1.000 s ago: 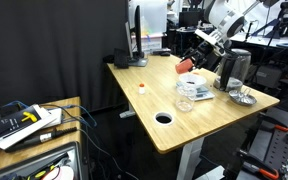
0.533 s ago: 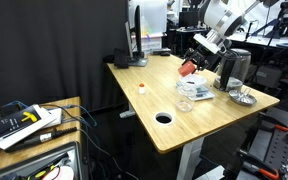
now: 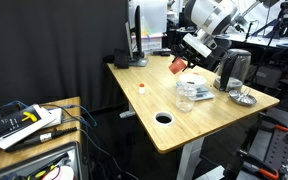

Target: Pour some of the contents in the orange cup into the white bowl

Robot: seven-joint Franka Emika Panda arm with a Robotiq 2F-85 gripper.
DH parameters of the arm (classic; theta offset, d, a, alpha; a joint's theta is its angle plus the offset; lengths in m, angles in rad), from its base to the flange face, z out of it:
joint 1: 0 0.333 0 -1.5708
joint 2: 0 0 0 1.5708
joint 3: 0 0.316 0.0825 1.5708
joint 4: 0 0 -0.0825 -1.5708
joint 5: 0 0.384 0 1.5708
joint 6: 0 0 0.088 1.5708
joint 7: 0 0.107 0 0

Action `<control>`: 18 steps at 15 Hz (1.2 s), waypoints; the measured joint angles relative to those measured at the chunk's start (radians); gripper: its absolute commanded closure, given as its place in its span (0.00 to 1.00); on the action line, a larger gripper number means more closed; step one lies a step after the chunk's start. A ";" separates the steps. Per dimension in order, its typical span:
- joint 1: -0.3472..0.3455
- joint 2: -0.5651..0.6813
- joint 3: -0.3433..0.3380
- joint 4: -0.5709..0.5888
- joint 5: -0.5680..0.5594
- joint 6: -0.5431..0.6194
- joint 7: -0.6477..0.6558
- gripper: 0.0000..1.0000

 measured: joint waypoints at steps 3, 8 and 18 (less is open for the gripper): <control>0.052 0.021 0.034 -0.014 -0.001 0.083 -0.033 0.46; 0.169 0.112 0.086 -0.042 -0.036 0.242 -0.066 0.46; 0.281 0.178 0.093 -0.059 -0.127 0.477 -0.051 0.17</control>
